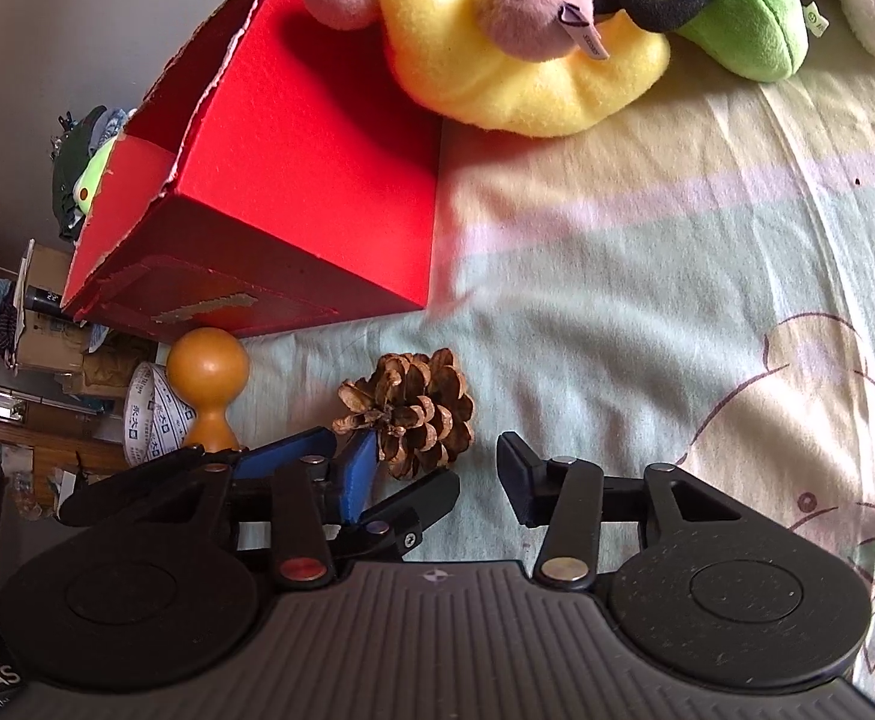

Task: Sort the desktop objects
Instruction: 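Close the right gripper on the brown pine cone, then lift the pine cone and carry it over the cardboard box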

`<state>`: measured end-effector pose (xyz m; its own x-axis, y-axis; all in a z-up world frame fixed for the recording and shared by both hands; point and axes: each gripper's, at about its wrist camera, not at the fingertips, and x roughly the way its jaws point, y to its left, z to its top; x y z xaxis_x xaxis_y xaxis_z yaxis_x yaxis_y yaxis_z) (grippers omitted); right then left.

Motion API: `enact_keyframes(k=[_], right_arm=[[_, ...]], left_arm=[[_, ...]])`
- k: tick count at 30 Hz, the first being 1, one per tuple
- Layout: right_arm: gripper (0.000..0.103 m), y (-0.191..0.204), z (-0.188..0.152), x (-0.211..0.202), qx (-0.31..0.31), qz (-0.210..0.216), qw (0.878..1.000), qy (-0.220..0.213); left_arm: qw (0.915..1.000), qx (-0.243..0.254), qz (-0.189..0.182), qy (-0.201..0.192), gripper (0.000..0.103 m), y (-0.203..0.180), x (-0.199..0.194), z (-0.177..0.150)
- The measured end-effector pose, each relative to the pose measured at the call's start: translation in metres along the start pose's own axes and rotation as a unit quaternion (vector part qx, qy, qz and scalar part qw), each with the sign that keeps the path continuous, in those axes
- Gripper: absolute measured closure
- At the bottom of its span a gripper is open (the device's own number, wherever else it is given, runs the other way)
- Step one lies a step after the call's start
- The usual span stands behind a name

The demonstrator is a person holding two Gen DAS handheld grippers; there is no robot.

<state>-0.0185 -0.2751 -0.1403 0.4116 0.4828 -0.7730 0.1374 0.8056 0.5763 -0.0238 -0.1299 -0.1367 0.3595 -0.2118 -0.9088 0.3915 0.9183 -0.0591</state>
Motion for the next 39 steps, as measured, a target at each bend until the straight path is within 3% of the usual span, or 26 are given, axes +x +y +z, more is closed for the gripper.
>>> enact_keyframes(k=[5,7,9,15,18,24,31,39], right_arm=[[0.047,-0.001,0.005,0.007,0.004,0.014,1.000,-0.008],[0.051,-0.001,0.005,0.010,0.002,0.027,1.000,-0.004],[0.059,0.000,0.006,0.010,0.001,0.038,0.999,-0.002],[0.060,-0.005,0.007,0.001,-0.005,0.029,1.000,-0.010],[0.061,-0.014,0.007,-0.011,0.009,0.028,0.999,-0.017],[0.061,-0.014,0.011,-0.044,-0.004,0.008,0.998,-0.056],[0.061,0.001,0.035,-0.090,-0.020,0.012,0.993,-0.116],[0.061,0.071,0.085,-0.113,-0.084,0.021,0.982,-0.170]], left_arm=[[0.9997,0.018,-0.006,-0.013,0.033,0.000,0.002,0.002],[0.9996,0.022,-0.007,-0.017,0.036,0.000,0.003,0.003],[0.9995,0.022,-0.017,-0.012,0.047,0.000,0.007,0.004],[0.9986,0.046,-0.020,-0.016,0.059,-0.014,0.007,0.003],[0.9982,0.041,-0.042,-0.013,0.059,-0.019,0.004,0.007],[0.9947,0.079,-0.055,-0.037,0.061,-0.048,-0.016,0.019],[0.9891,0.095,-0.075,-0.084,0.062,-0.059,-0.054,0.058],[0.9815,0.110,-0.079,-0.135,0.062,-0.022,-0.112,0.116]])
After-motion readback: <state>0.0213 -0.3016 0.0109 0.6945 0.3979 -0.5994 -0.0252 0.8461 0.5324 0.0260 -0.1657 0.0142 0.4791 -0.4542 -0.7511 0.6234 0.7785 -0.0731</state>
